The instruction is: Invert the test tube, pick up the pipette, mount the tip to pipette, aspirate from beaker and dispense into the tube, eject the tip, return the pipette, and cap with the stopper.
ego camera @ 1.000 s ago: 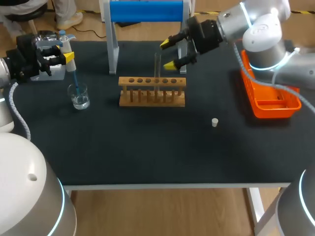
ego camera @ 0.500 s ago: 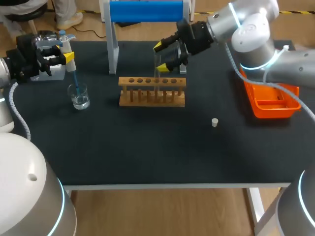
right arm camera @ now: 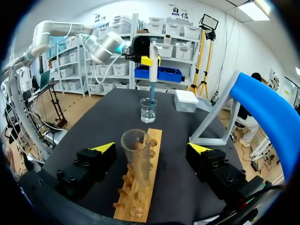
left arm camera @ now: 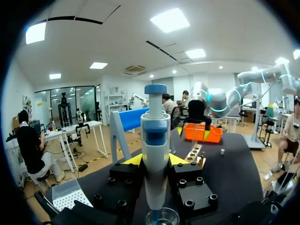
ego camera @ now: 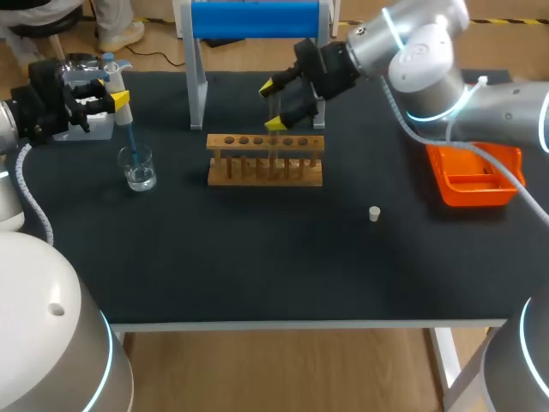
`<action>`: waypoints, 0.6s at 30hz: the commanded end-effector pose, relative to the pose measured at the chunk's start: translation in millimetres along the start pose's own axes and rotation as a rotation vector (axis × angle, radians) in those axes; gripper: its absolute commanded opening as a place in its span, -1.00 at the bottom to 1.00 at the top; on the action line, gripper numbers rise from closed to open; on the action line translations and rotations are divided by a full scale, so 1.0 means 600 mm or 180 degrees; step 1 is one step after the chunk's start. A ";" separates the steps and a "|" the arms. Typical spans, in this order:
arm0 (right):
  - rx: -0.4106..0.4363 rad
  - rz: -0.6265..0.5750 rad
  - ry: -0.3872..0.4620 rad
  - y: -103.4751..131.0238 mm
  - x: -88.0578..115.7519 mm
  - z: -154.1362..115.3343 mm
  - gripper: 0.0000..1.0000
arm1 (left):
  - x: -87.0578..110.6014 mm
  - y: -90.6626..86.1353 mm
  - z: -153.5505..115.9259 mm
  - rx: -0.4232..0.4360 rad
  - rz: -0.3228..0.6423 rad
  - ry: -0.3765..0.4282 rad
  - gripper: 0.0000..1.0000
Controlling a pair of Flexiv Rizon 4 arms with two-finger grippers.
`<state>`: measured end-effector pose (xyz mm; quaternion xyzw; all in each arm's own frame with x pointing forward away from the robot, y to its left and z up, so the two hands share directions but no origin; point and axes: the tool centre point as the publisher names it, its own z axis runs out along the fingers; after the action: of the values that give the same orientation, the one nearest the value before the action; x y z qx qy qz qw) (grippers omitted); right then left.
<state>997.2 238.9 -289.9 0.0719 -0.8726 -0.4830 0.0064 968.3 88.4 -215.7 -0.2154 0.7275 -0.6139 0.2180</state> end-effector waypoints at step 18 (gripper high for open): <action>0.0104 -0.0094 0.0004 -0.003 -0.003 0.016 1.00 | 0.000 -0.001 0.000 -0.0006 -0.0002 -0.0002 -1.00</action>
<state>997.9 246.3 -297.3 0.0850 -0.8785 -0.4701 -0.0022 968.3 88.4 -215.7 -0.2154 0.7275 -0.6139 0.2180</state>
